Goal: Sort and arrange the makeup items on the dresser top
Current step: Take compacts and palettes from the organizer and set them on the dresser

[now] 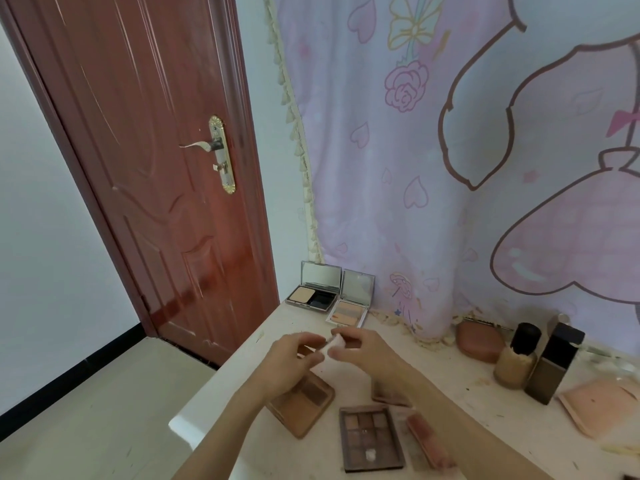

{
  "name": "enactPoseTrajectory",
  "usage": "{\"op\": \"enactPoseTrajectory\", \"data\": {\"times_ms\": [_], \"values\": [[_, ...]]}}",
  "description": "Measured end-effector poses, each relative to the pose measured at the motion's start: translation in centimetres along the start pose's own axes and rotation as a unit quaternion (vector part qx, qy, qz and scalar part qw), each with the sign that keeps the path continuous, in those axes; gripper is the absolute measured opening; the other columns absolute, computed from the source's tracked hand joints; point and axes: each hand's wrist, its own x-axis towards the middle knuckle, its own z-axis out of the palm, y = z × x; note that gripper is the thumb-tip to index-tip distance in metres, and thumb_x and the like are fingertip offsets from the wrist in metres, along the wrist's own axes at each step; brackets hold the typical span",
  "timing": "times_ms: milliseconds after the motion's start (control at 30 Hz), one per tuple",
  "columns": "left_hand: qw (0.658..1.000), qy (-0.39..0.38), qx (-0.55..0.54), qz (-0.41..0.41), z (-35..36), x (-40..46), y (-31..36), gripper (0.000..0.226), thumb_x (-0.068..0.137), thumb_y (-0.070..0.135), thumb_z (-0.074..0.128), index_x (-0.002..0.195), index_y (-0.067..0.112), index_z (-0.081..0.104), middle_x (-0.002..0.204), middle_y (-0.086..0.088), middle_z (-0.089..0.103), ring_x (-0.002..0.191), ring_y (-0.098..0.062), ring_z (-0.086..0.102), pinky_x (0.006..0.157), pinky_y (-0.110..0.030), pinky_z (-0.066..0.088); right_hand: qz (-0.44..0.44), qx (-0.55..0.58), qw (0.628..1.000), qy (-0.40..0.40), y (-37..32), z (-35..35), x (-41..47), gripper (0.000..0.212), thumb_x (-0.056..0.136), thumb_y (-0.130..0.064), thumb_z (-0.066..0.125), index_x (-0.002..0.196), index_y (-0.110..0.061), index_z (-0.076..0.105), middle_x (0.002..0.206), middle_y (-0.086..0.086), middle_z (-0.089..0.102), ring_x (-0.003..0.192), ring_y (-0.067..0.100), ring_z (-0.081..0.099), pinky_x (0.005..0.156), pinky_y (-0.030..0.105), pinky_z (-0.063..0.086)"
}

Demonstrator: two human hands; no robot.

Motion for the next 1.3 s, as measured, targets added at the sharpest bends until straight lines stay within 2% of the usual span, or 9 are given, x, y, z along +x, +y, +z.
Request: {"op": "enactPoseTrajectory", "data": {"times_ms": [133,233,367,500,700,800,1033,1167,1300], "values": [[0.996,0.042,-0.070,0.022,-1.1,-0.7,1.7,0.024,0.085,0.028,0.064,0.109,0.025,0.061,0.106,0.010,0.064,0.091,0.000,0.058,0.079,-0.015,0.049,0.045,0.356,0.933,-0.002,-1.2,-0.6,-1.1,0.029,0.087,-0.006,0.062,0.115,0.000,0.056,0.101,0.016,0.065,0.087,0.024,0.066,0.080,0.030,0.056],[0.993,0.053,-0.063,0.089,-1.4,-1.4,2.7,0.037,0.086,0.029,0.063,0.121,0.033,0.051,0.121,0.015,0.053,0.102,0.000,0.051,0.077,-0.012,0.043,0.048,0.428,0.902,-0.028,-2.3,-0.8,-2.2,0.018,0.092,-0.013,0.054,0.102,-0.001,0.065,0.088,0.011,0.071,0.079,0.021,0.067,0.075,0.030,0.054],[0.981,0.051,0.005,0.186,-1.6,-2.1,3.8,0.045,0.089,0.034,0.055,0.131,0.039,0.038,0.125,0.019,0.043,0.112,0.000,0.040,0.086,-0.008,0.031,0.075,0.466,0.880,-0.049,-3.5,-0.9,-3.1,0.021,0.092,-0.018,0.053,0.100,-0.002,0.065,0.086,0.011,0.069,0.075,0.020,0.066,0.069,0.031,0.054],[0.975,0.063,0.031,0.211,-1.8,-2.6,4.0,0.049,0.092,0.053,0.038,0.137,0.032,0.035,0.130,0.016,0.039,0.119,0.001,0.037,0.100,-0.020,0.029,0.053,0.484,0.868,-0.097,-4.5,-1.3,-4.5,0.029,0.091,-0.021,0.054,0.109,0.000,0.063,0.097,0.014,0.067,0.089,0.022,0.065,0.078,0.031,0.055],[0.972,0.076,0.071,0.212,-1.2,-2.9,4.2,0.081,0.082,0.074,0.006,0.139,0.023,0.032,0.132,0.015,0.031,0.122,-0.007,0.032,0.101,-0.013,0.022,0.017,0.476,0.873,-0.104,-5.2,-1.1,-5.4,0.041,0.081,-0.025,0.056,0.110,0.005,0.059,0.094,0.015,0.069,0.091,0.022,0.067,0.079,0.030,0.055],[0.976,0.060,0.067,0.198,-1.2,-3.1,4.3,0.083,0.083,0.072,0.005,0.141,0.019,0.029,0.135,0.009,0.030,0.124,-0.007,0.029,0.106,-0.024,0.027,0.008,0.473,0.875,-0.102,-5.1,-0.9,-5.8,0.045,0.079,-0.026,0.056,0.112,0.006,0.058,0.087,0.012,0.070,0.091,0.021,0.067,0.083,0.031,0.054],[0.978,0.044,0.085,0.185,-1.0,-4.1,4.5,0.086,0.080,0.072,0.001,0.141,0.018,0.029,0.136,0.004,0.031,0.118,-0.001,0.025,0.101,-0.018,0.023,0.024,0.469,0.879,-0.077,-4.7,-0.2,-6.4,0.031,0.092,-0.020,0.049,0.104,0.006,0.062,0.095,0.018,0.070,0.093,0.023,0.068,0.083,0.033,0.055],[0.978,0.043,0.101,0.177,-1.0,-4.5,4.8,0.061,0.093,0.054,0.014,0.139,0.018,0.031,0.135,0.004,0.033,0.119,-0.005,0.027,0.102,-0.019,0.024,0.038,0.479,0.874,-0.069,-4.8,0.2,-6.8,0.038,0.089,-0.022,0.052,0.111,0.008,0.059,0.101,0.020,0.069,0.092,0.024,0.068,0.078,0.030,0.056],[0.960,0.050,0.164,0.221,-1.8,-4.7,4.8,0.083,0.080,0.074,-0.001,0.140,0.026,0.028,0.128,0.014,0.034,0.114,0.000,0.026,0.093,-0.014,0.018,0.081,0.461,0.880,-0.076,-5.4,-0.2,-7.3,0.034,0.094,-0.026,0.050,0.110,0.003,0.060,0.089,0.016,0.069,0.076,0.020,0.068,0.065,0.026,0.055]]}}
